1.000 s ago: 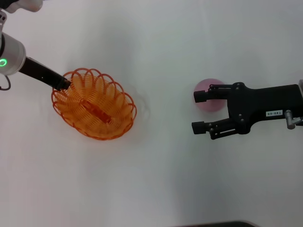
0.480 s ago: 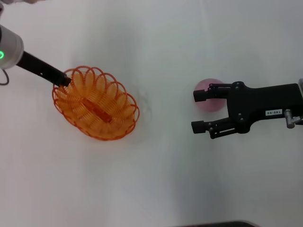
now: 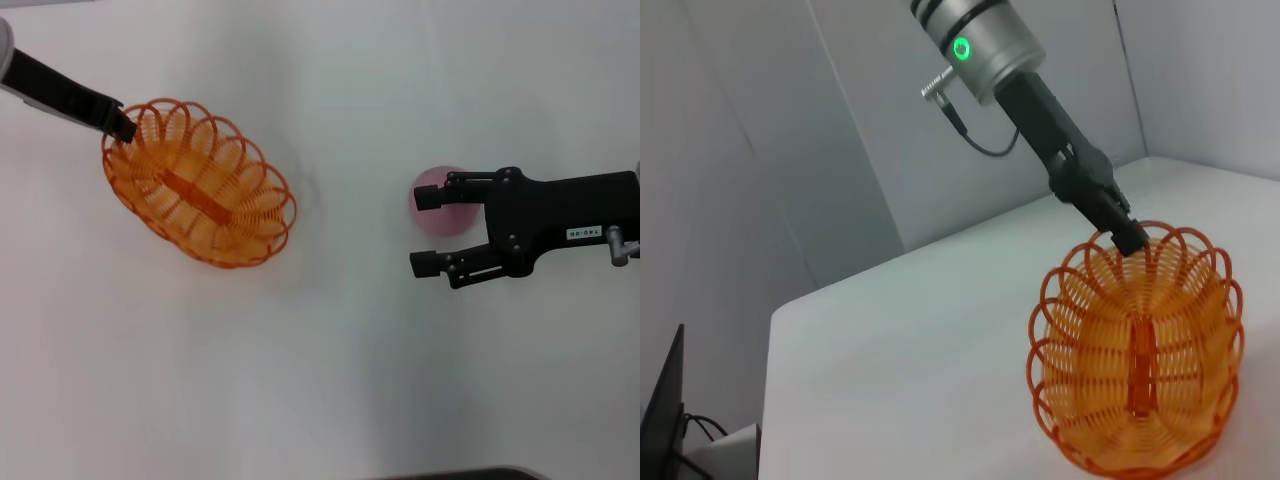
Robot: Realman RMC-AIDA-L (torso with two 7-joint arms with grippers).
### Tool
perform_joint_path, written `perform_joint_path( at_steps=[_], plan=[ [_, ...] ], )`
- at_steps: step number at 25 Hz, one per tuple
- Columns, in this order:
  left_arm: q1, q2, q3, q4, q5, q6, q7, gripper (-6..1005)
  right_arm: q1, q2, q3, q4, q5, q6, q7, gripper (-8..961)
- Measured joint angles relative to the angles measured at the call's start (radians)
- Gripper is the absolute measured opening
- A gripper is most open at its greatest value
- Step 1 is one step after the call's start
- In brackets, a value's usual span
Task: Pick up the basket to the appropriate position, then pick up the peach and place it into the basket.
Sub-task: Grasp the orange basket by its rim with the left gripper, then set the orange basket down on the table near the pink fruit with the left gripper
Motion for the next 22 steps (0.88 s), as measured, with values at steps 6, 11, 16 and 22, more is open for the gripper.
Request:
perform_joint_path(
  at_steps=[6,11,16,22],
  plan=[
    [0.0,-0.001,-0.001,0.015,-0.003,0.004,-0.058,52,0.002,0.0,0.0,0.0,-0.001,0.001,-0.011,941],
    [0.013,-0.012,-0.01,0.019,-0.003,-0.01,-0.11,49,0.004,-0.001,0.0,-0.003,-0.002,0.001,-0.014,941],
    [0.032,-0.021,-0.061,0.024,-0.008,-0.017,-0.198,48,0.005,-0.004,0.005,-0.004,-0.001,0.002,-0.02,940],
    [0.067,-0.022,-0.121,0.031,-0.031,-0.013,-0.315,48,0.011,-0.004,0.009,-0.004,0.001,0.003,-0.024,940]
  ],
)
